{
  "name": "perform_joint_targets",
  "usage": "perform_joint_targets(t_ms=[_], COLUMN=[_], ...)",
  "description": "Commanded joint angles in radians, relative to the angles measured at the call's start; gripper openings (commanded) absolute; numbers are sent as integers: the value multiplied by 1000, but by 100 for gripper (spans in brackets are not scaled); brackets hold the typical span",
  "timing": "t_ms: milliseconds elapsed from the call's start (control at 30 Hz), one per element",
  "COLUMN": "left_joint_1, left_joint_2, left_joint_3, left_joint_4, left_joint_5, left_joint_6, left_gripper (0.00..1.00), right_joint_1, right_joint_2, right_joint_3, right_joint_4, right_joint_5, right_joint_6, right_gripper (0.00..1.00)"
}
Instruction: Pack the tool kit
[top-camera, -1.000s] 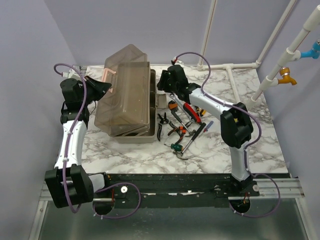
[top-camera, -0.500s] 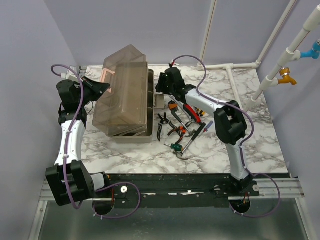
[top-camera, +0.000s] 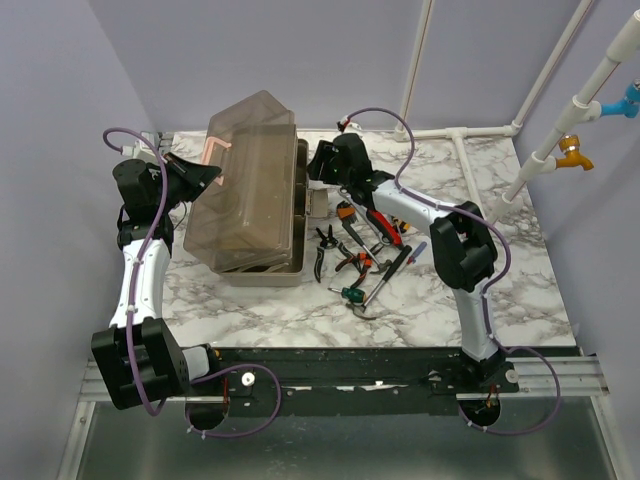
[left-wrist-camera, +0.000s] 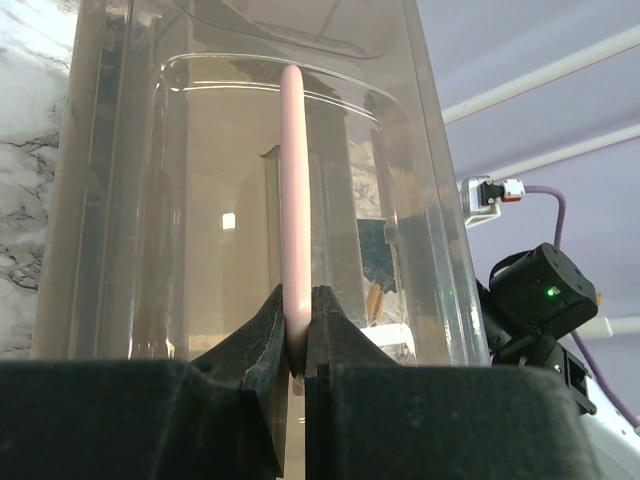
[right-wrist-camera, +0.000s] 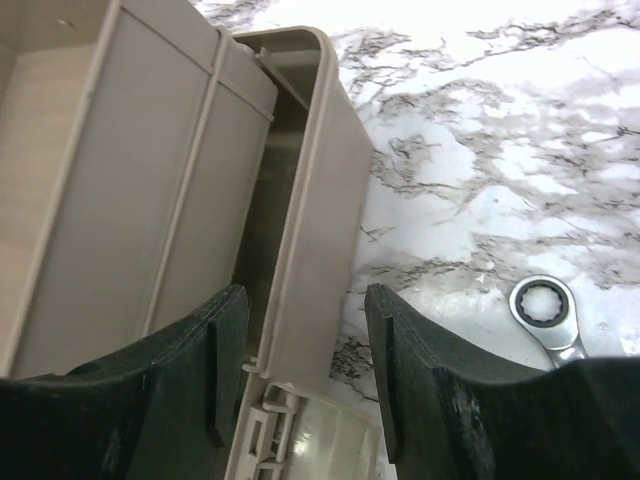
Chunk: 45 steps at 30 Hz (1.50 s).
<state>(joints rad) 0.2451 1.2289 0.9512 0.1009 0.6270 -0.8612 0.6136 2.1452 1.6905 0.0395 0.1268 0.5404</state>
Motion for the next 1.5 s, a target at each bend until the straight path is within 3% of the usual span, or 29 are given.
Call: perform_joint_targets(t_ms=[0,267,400,500,667,967,1133,1467], left_joint_1=[13,20,30,49,130,265,295,362], left_joint_2=[-8,3,2,0,0,61,56,18], left_joint_3=[24,31,39,44,14,-114,-119,-126], left_joint_4=[115,115,114,117,197,469,433,190], left_joint_5=[42,53,64,77,128,201,198,110], left_joint_6=[3,6,0,-11,-95,-330,-311,-131], left_gripper=[0,0,0,0,0,0,0,0], right_joint_1=[4,10,12,12,0,-74,-112,-146], right_joint_2=[0,113,142,132,94,10,0,-31], right_joint_3=[21,116,156,155,152,91,85,42], right_joint_4=[51,-36,-120,-161,-240,-279,-316,-314], right_joint_5=[-70,-88,-38,34,145,69,39,16], right_joint_6=[-13,-2,-8,-31,-82,-115,-116,-114], right_gripper=[57,56,33,28,4,1,1,1])
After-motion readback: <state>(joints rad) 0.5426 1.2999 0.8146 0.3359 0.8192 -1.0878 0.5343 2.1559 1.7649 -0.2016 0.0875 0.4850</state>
